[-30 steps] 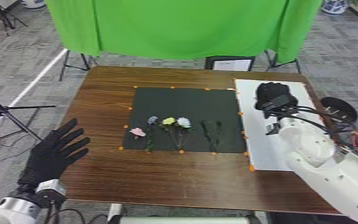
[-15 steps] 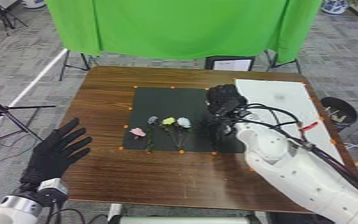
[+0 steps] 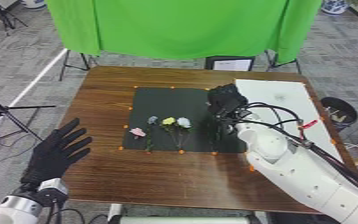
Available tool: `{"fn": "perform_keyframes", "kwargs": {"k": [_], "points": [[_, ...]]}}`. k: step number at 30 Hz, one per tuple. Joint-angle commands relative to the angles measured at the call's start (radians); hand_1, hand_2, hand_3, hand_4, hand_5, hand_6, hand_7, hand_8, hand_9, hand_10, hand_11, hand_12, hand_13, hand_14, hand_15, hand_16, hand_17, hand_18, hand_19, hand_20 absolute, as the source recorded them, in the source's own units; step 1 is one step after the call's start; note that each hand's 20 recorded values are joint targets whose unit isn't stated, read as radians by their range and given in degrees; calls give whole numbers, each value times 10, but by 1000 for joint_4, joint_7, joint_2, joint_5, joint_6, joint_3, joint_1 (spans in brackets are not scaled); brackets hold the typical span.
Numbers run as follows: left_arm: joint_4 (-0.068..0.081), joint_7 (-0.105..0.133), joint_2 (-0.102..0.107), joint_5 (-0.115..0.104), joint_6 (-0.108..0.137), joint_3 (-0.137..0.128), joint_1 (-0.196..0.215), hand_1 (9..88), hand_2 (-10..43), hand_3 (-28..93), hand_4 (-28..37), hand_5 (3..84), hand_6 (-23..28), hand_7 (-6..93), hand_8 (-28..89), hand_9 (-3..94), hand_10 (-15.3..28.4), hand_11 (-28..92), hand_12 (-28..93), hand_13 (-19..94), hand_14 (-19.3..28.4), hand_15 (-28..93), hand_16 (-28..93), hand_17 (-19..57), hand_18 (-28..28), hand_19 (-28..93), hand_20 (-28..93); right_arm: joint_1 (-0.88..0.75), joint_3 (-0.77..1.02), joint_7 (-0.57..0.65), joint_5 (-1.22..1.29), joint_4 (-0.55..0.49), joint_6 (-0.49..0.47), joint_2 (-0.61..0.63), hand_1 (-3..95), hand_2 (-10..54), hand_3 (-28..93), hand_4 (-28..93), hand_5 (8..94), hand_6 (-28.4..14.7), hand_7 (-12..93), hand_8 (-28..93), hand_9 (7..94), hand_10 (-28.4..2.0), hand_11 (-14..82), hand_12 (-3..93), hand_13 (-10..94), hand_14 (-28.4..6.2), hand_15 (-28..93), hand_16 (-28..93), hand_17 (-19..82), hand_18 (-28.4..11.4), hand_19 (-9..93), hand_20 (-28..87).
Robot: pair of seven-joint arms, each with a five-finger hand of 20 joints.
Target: Arrange flowers
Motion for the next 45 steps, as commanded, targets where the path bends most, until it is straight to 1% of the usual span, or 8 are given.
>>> {"fn": "perform_keyframes", "kwargs": {"k": [1,7,11,20,25,31,34,45], "points": [[4,-10,-6,1,-6,4,2,220,-30,677,-283,244,28,176,-103,226,113,138,190,179,161,234,14,-119,234,376,85,-6,6,-11,-1,-26,-76,-10,374,-95,771,-283,695,38,397,-37,837,-58,273,285,723,-41,756,322,356,-187,913,546],[4,-13,-7,4,-5,4,3,221,-29,676,-283,244,28,177,-104,226,113,138,189,179,160,233,13,-118,234,376,85,-14,26,26,18,-25,-127,-33,337,-95,764,-283,685,41,355,-45,811,-63,299,242,707,-44,762,320,347,-187,907,551],[4,-9,-6,4,-7,0,7,220,-29,676,-283,244,28,177,-104,226,114,138,189,179,161,233,13,-119,234,376,85,-28,65,26,74,-56,-122,-29,317,-95,765,-283,683,45,350,-176,799,-68,302,240,698,-48,766,317,341,-189,905,555],[2,-12,-6,4,-13,-5,13,220,-30,677,-283,244,28,176,-104,226,114,137,190,179,161,232,14,-119,235,376,85,-65,162,58,256,-168,-219,-12,246,-95,681,-283,607,8,325,-161,708,-89,323,256,654,-75,779,319,314,-205,896,569],[2,-14,-4,4,-15,-6,11,220,-30,676,-283,244,28,176,-103,226,114,136,189,179,160,232,14,-119,234,376,84,-69,241,168,352,-179,-247,17,150,-95,786,-283,529,-17,310,-142,608,-98,340,263,616,-92,789,313,303,-208,889,570],[-3,-12,-7,4,-9,-13,21,220,-30,677,-283,245,29,175,-103,226,113,137,190,179,160,232,14,-119,235,376,85,7,283,365,362,-68,-395,62,206,-86,880,-263,276,-43,312,-138,307,-148,292,258,429,-129,805,230,230,-213,838,557],[-4,-8,-8,5,-5,-10,24,220,-30,677,-283,245,28,175,-103,227,113,138,190,179,160,232,14,-119,235,377,85,46,274,415,383,22,-382,74,215,-89,890,-259,176,-50,254,-114,209,-167,214,264,347,-140,793,190,195,-211,814,562],[1,1,-13,3,-4,-5,19,222,-20,668,-283,245,28,176,-103,227,114,139,189,179,161,233,14,-119,235,376,84,98,274,359,375,205,-451,86,245,-95,884,-280,148,-43,233,-97,219,-172,70,237,370,-131,770,151,203,-210,795,538]]}}
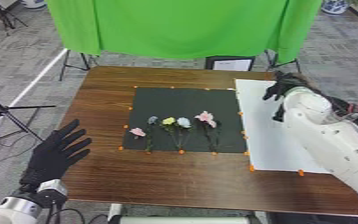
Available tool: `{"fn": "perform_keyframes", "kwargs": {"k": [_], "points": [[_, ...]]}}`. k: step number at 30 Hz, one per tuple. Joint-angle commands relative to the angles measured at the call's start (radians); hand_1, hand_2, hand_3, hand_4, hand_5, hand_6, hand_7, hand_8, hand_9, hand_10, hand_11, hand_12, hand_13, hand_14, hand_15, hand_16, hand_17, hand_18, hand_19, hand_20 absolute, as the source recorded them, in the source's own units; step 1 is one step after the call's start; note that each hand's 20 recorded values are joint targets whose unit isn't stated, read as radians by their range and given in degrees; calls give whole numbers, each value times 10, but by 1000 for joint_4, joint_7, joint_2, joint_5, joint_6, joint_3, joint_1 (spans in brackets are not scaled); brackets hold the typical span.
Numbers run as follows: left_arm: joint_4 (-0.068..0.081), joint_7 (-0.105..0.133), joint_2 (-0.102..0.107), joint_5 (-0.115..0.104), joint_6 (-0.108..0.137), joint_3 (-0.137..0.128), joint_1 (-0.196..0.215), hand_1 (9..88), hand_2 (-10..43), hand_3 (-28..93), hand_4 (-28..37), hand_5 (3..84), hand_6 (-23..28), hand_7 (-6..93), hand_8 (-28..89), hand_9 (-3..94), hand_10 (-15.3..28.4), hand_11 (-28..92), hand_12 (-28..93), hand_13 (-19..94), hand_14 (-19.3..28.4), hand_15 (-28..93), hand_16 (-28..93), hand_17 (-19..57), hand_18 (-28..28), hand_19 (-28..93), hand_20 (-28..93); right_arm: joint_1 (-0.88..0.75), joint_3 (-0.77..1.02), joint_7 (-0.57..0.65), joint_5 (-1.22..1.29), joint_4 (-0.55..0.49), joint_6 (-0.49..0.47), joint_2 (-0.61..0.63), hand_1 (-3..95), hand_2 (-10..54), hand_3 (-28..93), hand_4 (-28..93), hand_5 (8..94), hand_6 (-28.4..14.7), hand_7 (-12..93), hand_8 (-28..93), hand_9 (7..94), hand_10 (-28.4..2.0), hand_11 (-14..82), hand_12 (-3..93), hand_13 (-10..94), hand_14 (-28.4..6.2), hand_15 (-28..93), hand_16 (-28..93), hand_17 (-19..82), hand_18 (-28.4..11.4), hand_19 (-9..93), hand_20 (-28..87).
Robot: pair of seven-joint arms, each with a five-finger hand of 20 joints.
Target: Arrange flowers
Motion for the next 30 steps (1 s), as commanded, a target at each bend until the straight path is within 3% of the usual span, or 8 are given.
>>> {"fn": "perform_keyframes", "kwargs": {"k": [1,7,13,15,17,24,27,30], "points": [[3,3,-9,1,1,4,6,221,-20,669,-283,245,28,176,-103,227,114,139,189,179,160,233,14,-120,235,376,84,23,11,-80,-25,69,-27,37,247,-95,883,-281,154,-40,242,-103,229,-166,72,233,382,-128,771,151,211,-212,800,536],[5,6,-1,3,-5,10,-1,219,-19,672,-283,249,30,177,-104,230,114,140,189,180,160,233,14,-119,235,377,85,40,-6,-131,-48,112,-74,31,268,-95,892,-282,229,-61,281,-127,298,-154,114,212,409,-114,809,162,235,-206,832,536],[9,-1,7,2,-12,10,-9,219,-19,673,-283,250,30,176,-104,231,114,140,188,180,161,234,13,-119,235,377,85,42,-24,-155,-75,141,-63,25,293,-95,887,-283,273,-47,327,-161,370,-128,151,181,460,-97,821,175,251,-204,849,536],[10,-3,8,1,-14,10,-10,219,-19,673,-283,250,30,176,-104,231,114,140,187,180,161,234,13,-119,234,377,84,40,-38,-158,-84,149,-28,27,301,-95,883,-283,294,-38,335,-168,398,-118,166,175,473,-91,813,188,256,-204,852,537],[12,-6,9,2,-17,11,-13,219,-19,674,-283,250,30,176,-104,230,114,141,188,180,161,235,14,-119,234,376,84,36,-44,-171,-90,157,10,29,317,-95,876,-283,351,-23,344,-179,461,-88,192,170,518,-82,798,208,272,-203,861,536],[15,-9,12,1,-17,16,-16,219,-19,673,-283,250,30,176,-104,231,114,140,188,180,161,235,13,-119,234,377,85,30,-81,-208,-113,174,141,35,368,-95,861,-283,521,31,362,-190,672,-61,237,178,636,-60,772,253,313,-186,882,530],[13,-10,10,1,-17,18,-15,219,-17,672,-283,250,30,176,-104,231,114,141,188,180,160,235,13,-119,234,377,85,25,-99,-229,-120,174,222,40,432,-79,779,-283,602,36,434,-78,786,-44,165,296,673,-56,762,271,332,-183,891,527],[15,-8,10,0,-18,20,-17,219,-17,673,-283,250,29,177,-104,231,115,140,188,180,161,235,12,-119,234,377,85,23,-111,-252,-125,169,275,47,462,-55,773,-283,697,42,433,-47,860,-47,186,327,714,-52,754,280,358,-186,909,526]]}}
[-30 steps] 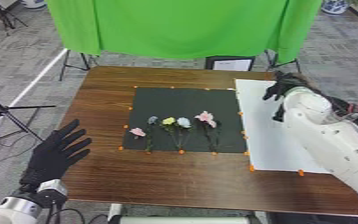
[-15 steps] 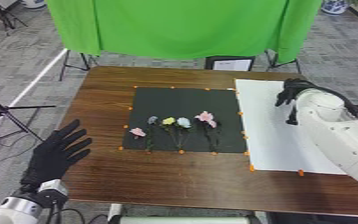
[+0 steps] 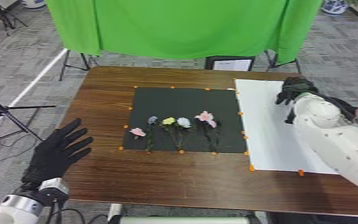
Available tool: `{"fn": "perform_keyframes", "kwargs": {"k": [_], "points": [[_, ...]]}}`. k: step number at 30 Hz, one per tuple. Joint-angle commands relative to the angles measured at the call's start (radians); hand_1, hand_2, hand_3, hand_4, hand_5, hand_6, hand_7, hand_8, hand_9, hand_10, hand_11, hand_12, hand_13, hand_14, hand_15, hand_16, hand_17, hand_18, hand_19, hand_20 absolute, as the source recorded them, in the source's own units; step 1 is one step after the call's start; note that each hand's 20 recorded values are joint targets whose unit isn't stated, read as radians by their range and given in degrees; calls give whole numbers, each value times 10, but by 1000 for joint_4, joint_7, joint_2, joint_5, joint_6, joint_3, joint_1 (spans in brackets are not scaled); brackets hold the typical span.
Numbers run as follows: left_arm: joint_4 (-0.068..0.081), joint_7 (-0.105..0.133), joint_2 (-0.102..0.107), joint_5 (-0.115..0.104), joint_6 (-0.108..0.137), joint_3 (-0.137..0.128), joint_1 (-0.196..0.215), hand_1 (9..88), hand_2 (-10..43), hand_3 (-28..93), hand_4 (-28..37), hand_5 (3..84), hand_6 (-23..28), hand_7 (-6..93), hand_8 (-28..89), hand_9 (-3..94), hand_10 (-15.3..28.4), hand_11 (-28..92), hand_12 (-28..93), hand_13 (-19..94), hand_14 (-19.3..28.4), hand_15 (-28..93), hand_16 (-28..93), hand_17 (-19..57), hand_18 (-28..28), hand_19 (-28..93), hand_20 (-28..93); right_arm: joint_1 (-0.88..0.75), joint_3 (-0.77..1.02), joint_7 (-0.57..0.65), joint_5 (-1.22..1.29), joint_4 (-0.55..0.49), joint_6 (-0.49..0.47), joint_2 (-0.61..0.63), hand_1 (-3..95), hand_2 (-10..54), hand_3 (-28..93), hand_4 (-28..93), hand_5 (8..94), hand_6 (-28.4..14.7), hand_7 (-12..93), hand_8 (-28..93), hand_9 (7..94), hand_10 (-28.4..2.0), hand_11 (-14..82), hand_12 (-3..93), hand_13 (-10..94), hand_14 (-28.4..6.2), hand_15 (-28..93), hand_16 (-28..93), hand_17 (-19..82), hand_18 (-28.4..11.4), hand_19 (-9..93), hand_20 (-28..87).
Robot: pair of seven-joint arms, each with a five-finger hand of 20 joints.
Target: Arrange flowers
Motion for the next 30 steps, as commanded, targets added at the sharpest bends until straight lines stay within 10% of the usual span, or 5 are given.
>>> {"fn": "perform_keyframes", "kwargs": {"k": [1,19,24,30], "points": [[6,-10,-1,1,-13,8,-1,219,-17,672,-283,250,29,177,-104,231,115,140,188,180,161,235,13,-119,234,377,85,-12,-32,-57,-33,-8,145,22,463,-55,777,-283,709,42,428,-41,868,-47,193,328,720,-52,753,283,361,-187,912,525],[0,-5,-13,3,-11,5,6,218,-17,676,-283,250,29,176,-104,231,115,141,187,181,161,237,12,-119,234,377,84,-123,10,-95,-57,-196,362,84,458,-85,828,-283,760,36,399,-5,902,-53,221,340,757,-48,755,300,390,-191,932,537],[1,-9,-15,3,-11,7,6,219,-16,674,-283,250,29,176,-104,231,115,141,187,181,160,235,12,-119,234,377,85,-137,15,-32,-171,-217,292,68,447,-89,835,-283,755,35,392,-10,883,-52,186,363,746,-49,755,311,384,-191,932,537],[3,-9,-15,4,-9,11,1,219,-16,674,-283,250,29,176,-104,231,115,141,187,181,160,236,12,-119,234,377,85,-129,64,56,-68,-224,68,45,228,-95,858,-282,443,-52,305,-144,505,-122,218,211,601,-84,790,283,319,-206,904,541]]}}
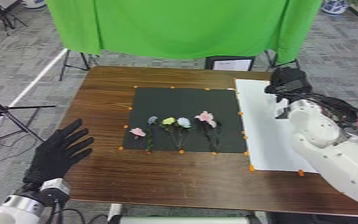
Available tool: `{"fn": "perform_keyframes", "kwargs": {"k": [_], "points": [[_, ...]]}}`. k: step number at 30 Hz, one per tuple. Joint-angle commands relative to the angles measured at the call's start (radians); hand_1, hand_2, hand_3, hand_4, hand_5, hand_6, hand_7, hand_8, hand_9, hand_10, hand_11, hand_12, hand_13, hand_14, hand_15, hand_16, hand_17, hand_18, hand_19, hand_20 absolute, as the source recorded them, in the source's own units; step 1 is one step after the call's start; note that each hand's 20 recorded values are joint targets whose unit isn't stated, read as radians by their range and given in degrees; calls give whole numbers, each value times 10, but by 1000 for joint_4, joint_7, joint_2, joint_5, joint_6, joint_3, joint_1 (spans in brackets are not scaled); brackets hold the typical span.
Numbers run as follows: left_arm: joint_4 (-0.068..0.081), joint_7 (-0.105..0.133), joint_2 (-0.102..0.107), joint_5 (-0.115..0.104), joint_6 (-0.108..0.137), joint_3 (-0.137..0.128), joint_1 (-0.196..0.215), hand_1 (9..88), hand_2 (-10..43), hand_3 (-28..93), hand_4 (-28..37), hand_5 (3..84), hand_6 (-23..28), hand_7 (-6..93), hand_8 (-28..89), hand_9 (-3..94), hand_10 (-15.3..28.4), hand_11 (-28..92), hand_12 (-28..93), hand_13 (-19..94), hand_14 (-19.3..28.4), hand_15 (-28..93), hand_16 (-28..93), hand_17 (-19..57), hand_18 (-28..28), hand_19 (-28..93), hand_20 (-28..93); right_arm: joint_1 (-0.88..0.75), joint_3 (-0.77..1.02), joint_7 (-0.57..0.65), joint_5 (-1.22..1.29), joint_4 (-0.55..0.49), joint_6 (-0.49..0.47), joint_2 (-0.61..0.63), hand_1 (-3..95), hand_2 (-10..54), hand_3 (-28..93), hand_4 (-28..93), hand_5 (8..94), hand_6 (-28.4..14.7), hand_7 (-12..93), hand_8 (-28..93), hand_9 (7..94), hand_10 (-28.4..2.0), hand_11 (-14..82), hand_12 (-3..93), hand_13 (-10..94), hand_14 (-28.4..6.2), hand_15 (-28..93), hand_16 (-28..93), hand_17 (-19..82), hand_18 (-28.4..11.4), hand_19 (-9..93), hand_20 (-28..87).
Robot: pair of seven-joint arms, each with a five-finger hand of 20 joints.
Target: Arrange flowers
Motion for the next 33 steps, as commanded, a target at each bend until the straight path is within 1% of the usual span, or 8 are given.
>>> {"fn": "perform_keyframes", "kwargs": {"k": [1,5,9,12,17,23,28,33], "points": [[2,-9,-9,3,-8,4,4,219,-16,674,-283,250,29,177,-104,231,114,141,187,181,160,235,12,-119,234,377,85,14,50,113,135,7,-266,-33,217,-95,859,-282,398,-71,292,-139,454,-135,200,207,583,-87,795,274,314,-207,902,541],[-1,-9,-11,3,-5,2,9,220,-15,673,-283,249,29,177,-104,231,114,142,187,180,160,235,12,-119,234,377,85,24,54,119,175,40,-300,-48,200,-95,862,-283,344,-101,247,-112,399,-151,179,207,563,-90,806,254,304,-211,897,542],[2,-9,-9,1,-7,5,5,219,-17,675,-283,250,29,177,-104,231,114,141,187,181,160,234,12,-119,234,377,85,28,49,124,201,65,-321,-60,202,-95,859,-283,345,-100,245,-108,418,-153,179,201,569,-87,808,245,305,-211,897,540],[2,-9,-8,0,-5,7,6,218,-17,676,-283,250,29,177,-104,231,114,141,187,180,160,235,13,-119,234,377,85,36,18,119,175,93,-268,-70,226,-95,850,-283,364,-83,284,-117,455,-139,202,201,586,-85,807,241,314,-206,903,536],[5,-9,-8,0,-6,11,1,218,-17,677,-283,250,29,176,-104,231,115,141,187,181,160,235,13,-119,234,377,84,46,-6,117,181,115,-235,-84,298,-95,848,-283,465,-23,339,-161,588,-85,244,186,656,-67,790,254,346,-194,918,522],[5,-11,-7,-1,-6,12,-2,221,-15,671,-283,250,29,176,-104,231,114,140,188,180,161,236,12,-119,234,377,84,59,-39,83,155,148,-145,-95,356,-95,837,-283,537,17,355,-180,680,-76,234,186,690,-62,778,268,357,-191,924,515],[5,-11,-7,-1,-5,13,-3,223,-13,668,-283,250,29,176,-104,231,115,140,188,180,160,236,12,-119,234,377,85,61,-63,56,132,161,-46,-88,460,-60,765,-282,692,41,398,-39,856,-48,169,305,745,-55,759,285,389,-194,932,533],[2,-9,-8,-1,-4,8,2,223,-12,668,-283,249,29,177,-104,231,115,141,188,181,161,238,13,-119,233,377,85,48,-57,36,132,141,16,-76,469,-67,788,-283,744,45,384,-23,892,-53,189,310,771,-52,756,289,407,-195,932,554]]}}
